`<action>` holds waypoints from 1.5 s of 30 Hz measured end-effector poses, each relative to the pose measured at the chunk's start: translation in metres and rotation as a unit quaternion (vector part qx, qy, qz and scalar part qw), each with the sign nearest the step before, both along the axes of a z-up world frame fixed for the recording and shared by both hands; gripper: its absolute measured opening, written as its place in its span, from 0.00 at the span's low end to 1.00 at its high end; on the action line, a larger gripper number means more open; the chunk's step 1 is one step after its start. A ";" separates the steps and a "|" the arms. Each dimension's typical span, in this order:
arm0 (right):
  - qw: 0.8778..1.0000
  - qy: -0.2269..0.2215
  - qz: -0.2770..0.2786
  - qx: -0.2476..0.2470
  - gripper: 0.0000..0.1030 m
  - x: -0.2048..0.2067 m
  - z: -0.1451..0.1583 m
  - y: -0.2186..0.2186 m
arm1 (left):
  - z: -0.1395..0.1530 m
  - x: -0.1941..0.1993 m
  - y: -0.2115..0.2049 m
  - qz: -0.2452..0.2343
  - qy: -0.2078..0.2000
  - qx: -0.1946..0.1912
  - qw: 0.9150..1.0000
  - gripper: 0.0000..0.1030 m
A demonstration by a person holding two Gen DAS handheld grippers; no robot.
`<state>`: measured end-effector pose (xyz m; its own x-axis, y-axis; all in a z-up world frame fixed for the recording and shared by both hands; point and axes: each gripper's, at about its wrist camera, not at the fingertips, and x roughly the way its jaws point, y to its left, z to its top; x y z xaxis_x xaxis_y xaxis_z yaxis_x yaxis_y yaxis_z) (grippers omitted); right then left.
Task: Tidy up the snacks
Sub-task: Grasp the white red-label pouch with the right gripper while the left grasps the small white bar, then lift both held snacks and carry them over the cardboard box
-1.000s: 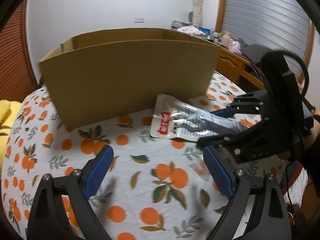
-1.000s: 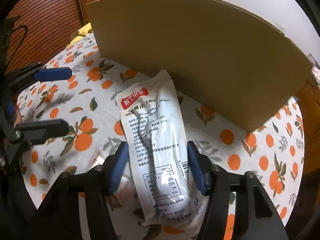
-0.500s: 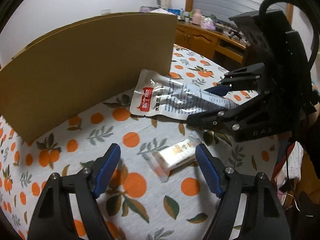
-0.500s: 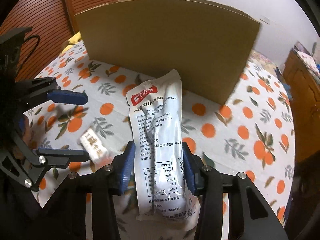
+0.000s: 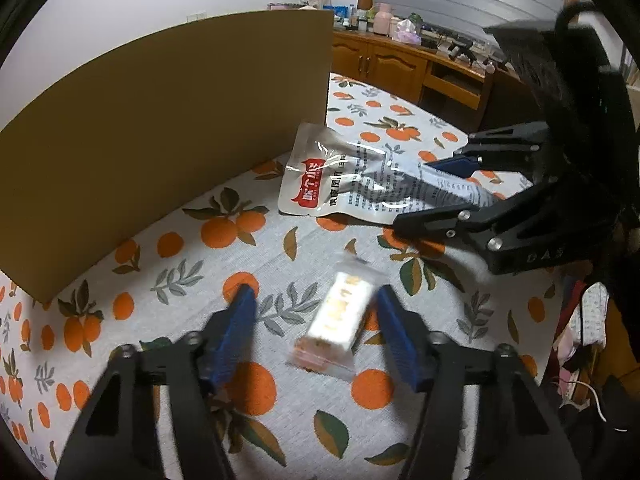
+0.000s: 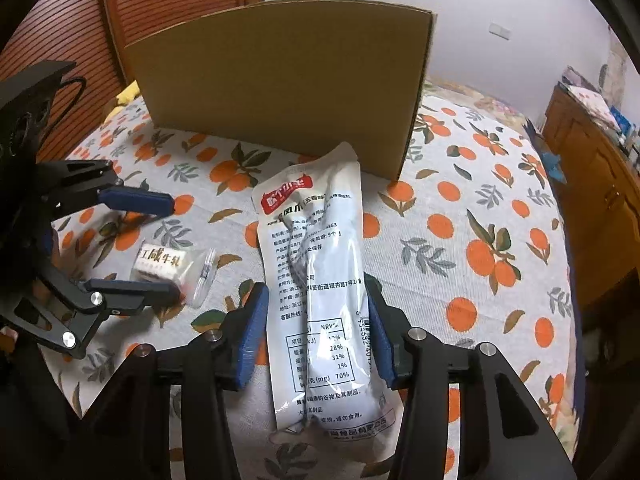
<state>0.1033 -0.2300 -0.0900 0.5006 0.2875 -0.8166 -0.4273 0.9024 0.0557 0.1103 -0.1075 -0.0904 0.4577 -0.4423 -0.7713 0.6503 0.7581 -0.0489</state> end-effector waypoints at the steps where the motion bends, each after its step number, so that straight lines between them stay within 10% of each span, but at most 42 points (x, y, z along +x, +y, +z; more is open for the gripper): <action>1: 1.000 -0.005 -0.002 -0.004 0.47 -0.001 0.000 0.001 | 0.000 -0.001 0.001 0.002 -0.002 0.000 1.000 0.47; 8: 1.000 -0.019 -0.015 0.007 0.50 -0.006 -0.003 0.000 | 0.000 0.000 0.002 0.015 -0.012 0.001 1.000 0.19; 45: 0.998 -0.048 -0.017 0.030 0.44 -0.028 0.022 0.006 | 0.041 -0.010 0.049 0.082 -0.055 -0.045 0.994 0.18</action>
<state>0.0755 -0.2244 -0.0678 0.5862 0.3166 -0.7458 -0.4027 0.9126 0.0709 0.1001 -0.0586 -0.0489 0.6089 -0.4193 -0.6734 0.5231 0.8504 -0.0565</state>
